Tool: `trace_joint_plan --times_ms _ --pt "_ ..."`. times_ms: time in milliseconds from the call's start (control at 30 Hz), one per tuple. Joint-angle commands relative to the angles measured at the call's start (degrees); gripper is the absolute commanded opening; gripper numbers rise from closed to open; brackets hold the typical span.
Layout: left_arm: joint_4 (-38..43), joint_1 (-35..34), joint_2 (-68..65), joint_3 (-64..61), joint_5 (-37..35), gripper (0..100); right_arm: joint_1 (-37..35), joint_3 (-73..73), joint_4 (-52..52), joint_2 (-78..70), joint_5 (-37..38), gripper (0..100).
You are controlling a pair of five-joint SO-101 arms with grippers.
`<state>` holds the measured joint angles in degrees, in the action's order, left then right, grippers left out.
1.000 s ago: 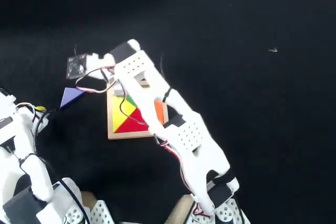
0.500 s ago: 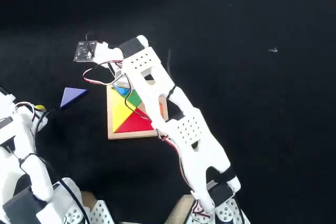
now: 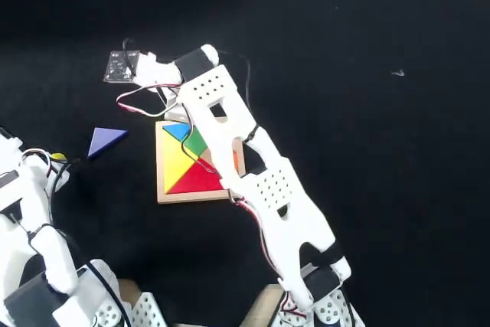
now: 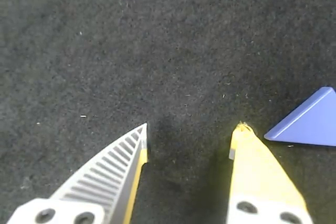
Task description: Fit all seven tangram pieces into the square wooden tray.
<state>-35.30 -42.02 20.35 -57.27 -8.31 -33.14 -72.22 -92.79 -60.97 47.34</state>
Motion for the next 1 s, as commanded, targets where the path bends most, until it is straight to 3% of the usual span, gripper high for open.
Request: trace_joint_plan --times_ms 0,200,433,567,800,967 --pt "0.79 0.31 0.26 0.13 0.18 26 -1.14 -3.12 2.02 -1.98 -0.79 1.1" --pt "0.79 0.31 0.26 0.13 0.18 26 -2.46 -5.32 -1.67 -5.85 -0.53 1.1" --pt "0.88 0.31 0.26 0.22 0.18 26 -2.81 -18.42 -7.30 -6.02 -0.97 1.1" --pt "0.88 0.31 0.26 0.22 0.18 26 -2.55 -22.37 -8.35 -5.32 -4.75 1.1" --pt "0.88 0.40 0.70 0.22 0.09 26 4.04 -21.23 -8.53 5.58 -12.40 1.1" --pt "0.44 0.40 0.79 0.22 -3.08 26 8.53 -12.26 -8.53 18.77 -16.88 1.1"
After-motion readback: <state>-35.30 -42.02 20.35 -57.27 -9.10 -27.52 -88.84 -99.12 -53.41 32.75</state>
